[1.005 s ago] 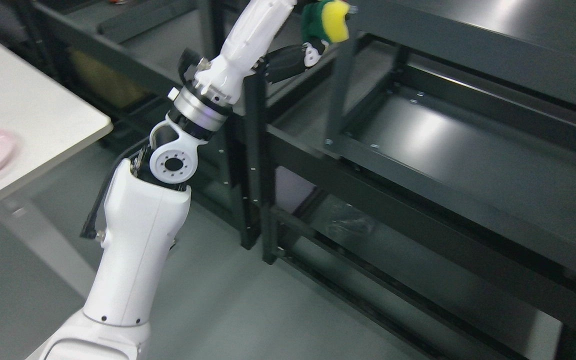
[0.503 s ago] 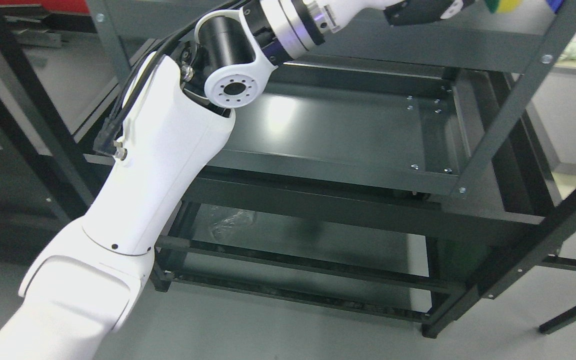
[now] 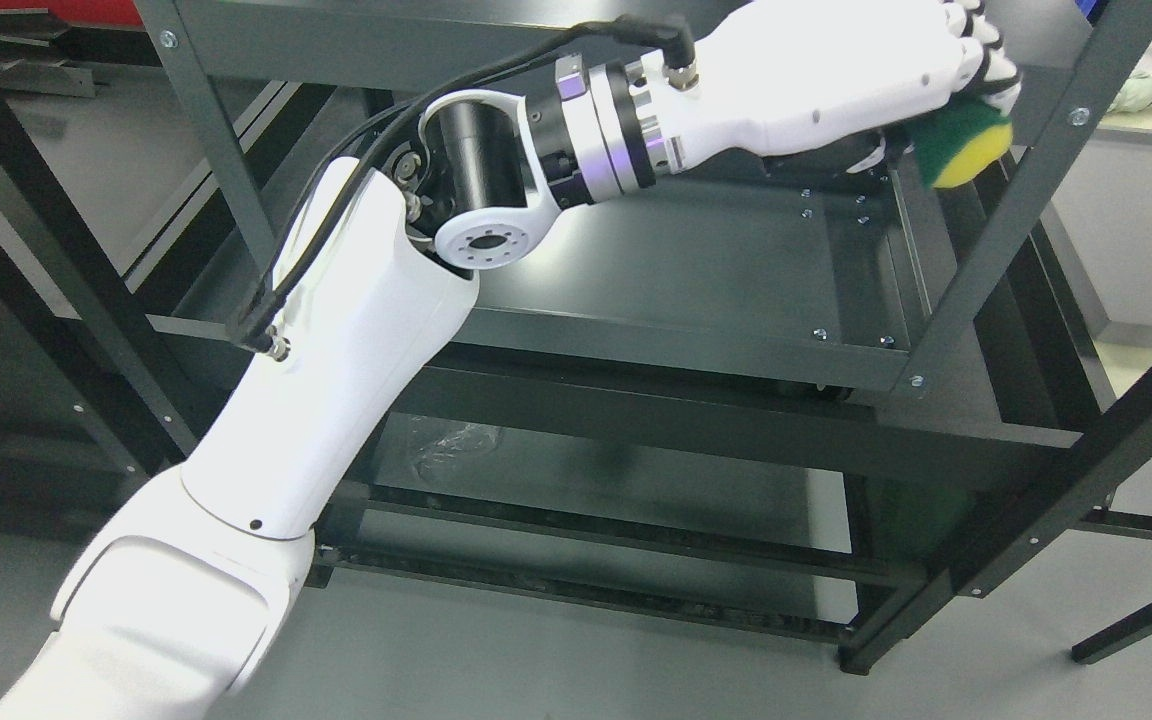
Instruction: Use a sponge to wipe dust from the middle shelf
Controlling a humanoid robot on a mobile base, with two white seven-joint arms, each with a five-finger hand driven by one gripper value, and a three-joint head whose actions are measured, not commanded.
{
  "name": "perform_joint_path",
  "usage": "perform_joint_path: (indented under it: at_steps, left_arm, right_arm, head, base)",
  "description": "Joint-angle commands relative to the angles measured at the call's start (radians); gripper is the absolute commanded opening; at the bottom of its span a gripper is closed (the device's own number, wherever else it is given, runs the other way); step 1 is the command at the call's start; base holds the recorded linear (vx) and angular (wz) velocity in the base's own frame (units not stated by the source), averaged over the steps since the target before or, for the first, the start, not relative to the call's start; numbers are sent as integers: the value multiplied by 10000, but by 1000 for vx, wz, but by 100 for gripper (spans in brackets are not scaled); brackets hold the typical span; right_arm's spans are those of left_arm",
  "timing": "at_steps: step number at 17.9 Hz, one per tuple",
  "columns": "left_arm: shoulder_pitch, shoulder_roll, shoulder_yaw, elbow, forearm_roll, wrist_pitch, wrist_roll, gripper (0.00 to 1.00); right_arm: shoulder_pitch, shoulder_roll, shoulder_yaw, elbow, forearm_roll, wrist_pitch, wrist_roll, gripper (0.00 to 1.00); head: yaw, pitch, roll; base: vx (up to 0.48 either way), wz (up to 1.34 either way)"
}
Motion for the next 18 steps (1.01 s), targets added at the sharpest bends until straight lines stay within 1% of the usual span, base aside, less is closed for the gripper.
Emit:
perform_joint_path:
  at_steps: [1,2,3,4,5,7,9,11,12,14,16,18]
  left_arm:
    - [1060,629,2619,13,-528,-692,-67,0]
    - [1244,721,3157,13,-498,-801,-158,0]
    - [1474,889,4241,-63,-452,-801,-417,0]
    - [1567,951,4874,-200,-452,-801,-526,0]
    - [1796,1074,5776,-444,-452,-801,-710,0]
    - [2287,1334,7129,-966,-330,-801,-1108,0]
    - [2808,1839,8464,-1167,114,-801,-1492,0]
    - [3116,2757,9737,-1061,528,-801,-1555,0]
    - [3375,3309,10214,-924,788,-801,-1555,0]
    - [4126,4063,10982,-129,1478,-801,-1525,0]
    - [4420,4356,11551,303,1650,-801,-1478,0]
    - [4406,4236,11570,198,1757,-801,-1463,0]
  right_arm:
    - [6,-175,0,-174,0,3,-5,100]
    - [6,-175,0,-174,0,3,-5,100]
    - [6,-175,0,-174,0,3,-5,100]
    - [6,-175,0,-174,0,3,-5,100]
    - [6,-175,0,-174,0,3,-5,100]
    - [6,-175,0,-174,0,3,-5,100]
    - [6,-175,0,-174,0,3,-5,100]
    - [6,-175,0,-174,0,3,-5,100]
    - [6,-175,0,-174,0,3,-5,100]
    - [6,-175,0,-174,0,3,-5,100]
    - [6,-175,0,-174,0,3,-5,100]
    - [6,-175,0,-174,0,3,-5,100]
  head:
    - [0,0,0]
    - [0,0,0]
    - [0,0,0]
    - [0,0,0]
    - [0,0,0]
    - [0,0,0]
    - [0,0,0]
    - [0,0,0]
    - [0,0,0]
    - [0,0,0]
    - [0,0,0]
    - [0,0,0]
  base:
    - [20,86]
    - [15,15]
    - [4,-67]
    - [4,-67]
    - [0,-28]
    - [0,-14]
    - [0,0]
    - [0,0]
    - [-5,-11]
    - [-3,-6]
    - [0,0]
    - [-1,9]
